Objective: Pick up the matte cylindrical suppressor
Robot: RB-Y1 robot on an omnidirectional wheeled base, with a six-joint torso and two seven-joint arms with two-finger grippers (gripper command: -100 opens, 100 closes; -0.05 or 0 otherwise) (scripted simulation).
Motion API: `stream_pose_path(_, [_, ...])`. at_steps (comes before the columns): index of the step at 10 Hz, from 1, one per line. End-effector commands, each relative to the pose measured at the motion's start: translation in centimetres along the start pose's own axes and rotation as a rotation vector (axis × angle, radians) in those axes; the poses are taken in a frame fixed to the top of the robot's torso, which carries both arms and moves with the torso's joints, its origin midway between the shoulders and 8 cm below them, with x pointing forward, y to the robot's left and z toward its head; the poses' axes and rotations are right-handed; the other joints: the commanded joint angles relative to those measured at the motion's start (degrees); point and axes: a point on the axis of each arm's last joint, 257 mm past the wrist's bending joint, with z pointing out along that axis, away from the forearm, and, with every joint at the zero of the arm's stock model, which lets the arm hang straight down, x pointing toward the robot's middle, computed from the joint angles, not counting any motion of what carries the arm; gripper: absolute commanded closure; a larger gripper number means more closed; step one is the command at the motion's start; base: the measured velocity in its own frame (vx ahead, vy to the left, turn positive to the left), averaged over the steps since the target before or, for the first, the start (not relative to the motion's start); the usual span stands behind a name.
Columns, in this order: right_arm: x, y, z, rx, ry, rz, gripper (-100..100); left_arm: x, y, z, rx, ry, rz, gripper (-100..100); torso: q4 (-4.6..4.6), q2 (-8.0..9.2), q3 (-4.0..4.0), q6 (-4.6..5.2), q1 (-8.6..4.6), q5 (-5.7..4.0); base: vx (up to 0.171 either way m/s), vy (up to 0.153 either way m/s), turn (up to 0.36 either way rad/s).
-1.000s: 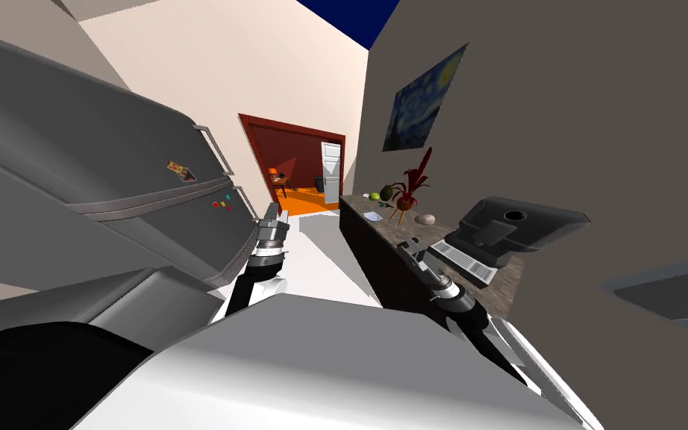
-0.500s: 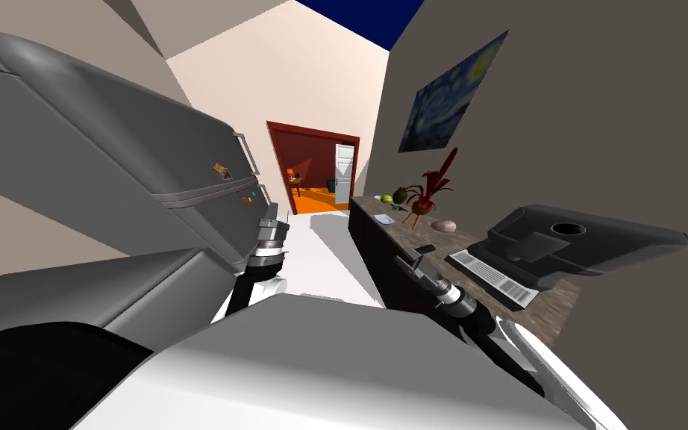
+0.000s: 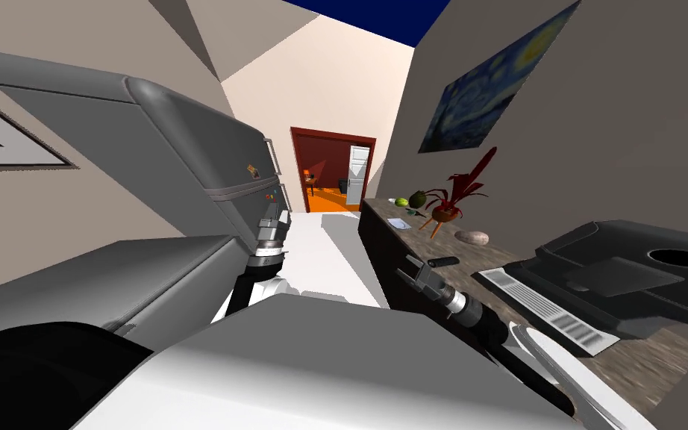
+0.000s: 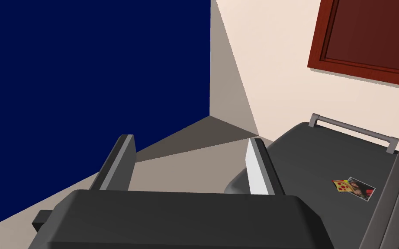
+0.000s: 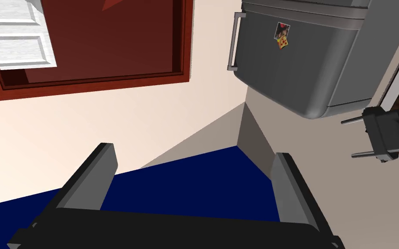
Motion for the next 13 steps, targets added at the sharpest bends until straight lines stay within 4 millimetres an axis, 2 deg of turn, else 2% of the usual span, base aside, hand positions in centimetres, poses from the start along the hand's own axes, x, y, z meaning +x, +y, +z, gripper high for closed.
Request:
stream_pose_path(1, [1.3, -0.1, -0.6, -0.007, 0.052, -0.029, -100, 0.0, 0.0, 0.0, 0.000, 0.000, 0.000, 0, 0.00, 0.00, 0.00, 0.00, 0.00, 0.00, 0.002, 0.015, 0.148])
stream_pose_path(2, [3.4, -0.7, -2.0, -0.015, 0.137, -0.065, -100, 0.0, 0.0, 0.0, 0.000, 0.000, 0.000, 0, 0.00, 0.01, 0.00, 0.08, -0.04, -0.01, 0.007, 0.022, 0.268])
stream_pose_path(3, [3.6, -0.7, -2.1, -0.017, 0.147, -0.073, -100, 0.0, 0.0, 0.0, 0.000, 0.000, 0.000, 0, 0.00, -0.02, -0.01, 0.02, -0.04, -0.01, 0.009, 0.010, 0.158])
stream_pose_path(5, [7.5, -2.0, -5.5, -0.026, 0.309, -0.134, -100, 0.0, 0.0, 0.0, 0.000, 0.000, 0.000, 0, -0.01, -0.06, -0.03, 0.03, -0.08, -0.02, 0.025, 0.009, 0.348])
stream_pose_path(6, [8.0, -2.1, -5.8, -0.041, 0.339, -0.158, -100, 0.0, 0.0, 0.0, 0.000, 0.000, 0.000, 0, -0.02, -0.09, -0.05, 0.03, -0.11, -0.02, 0.031, -0.011, 0.132])
stream_pose_path(7, [9.6, -2.8, -7.8, -0.045, 0.415, -0.183, -100, 0.0, 0.0, 0.0, 0.000, 0.000, 0.000, 0, -0.02, -0.11, -0.06, 0.09, -0.15, -0.04, 0.037, -0.014, 0.238])
stream_pose_path(8, [9.9, -2.9, -8.0, -0.055, 0.434, -0.198, -100, 0.0, 0.0, 0.0, 0.000, 0.000, 0.000, 0, -0.03, -0.13, -0.07, 0.04, -0.16, -0.03, 0.031, -0.018, 0.109])
stream_pose_path(10, [12.9, -4.4, -12.5, -0.078, 0.600, -0.259, -100, 0.0, 0.0, 0.0, 0.000, 0.000, 0.000, 0, -0.03, -0.16, -0.09, 0.05, -0.21, -0.05, 0.050, -0.037, 0.277])
stream_pose_path(11, [13.2, -4.5, -12.8, -0.088, 0.619, -0.273, -100, 0.0, 0.0, 0.0, 0.000, 0.000, 0.000, 0, -0.05, -0.21, -0.12, 0.04, -0.32, -0.07, 0.047, -0.054, 0.091])
stream_pose_path(13, [15.5, -5.9, -17.7, -0.116, 0.778, -0.327, -100, 0.0, 0.0, 0.0, 0.000, 0.000, 0.000, 0, -0.04, -0.19, -0.11, 0.07, -0.28, -0.07, 0.050, -0.054, 0.191])
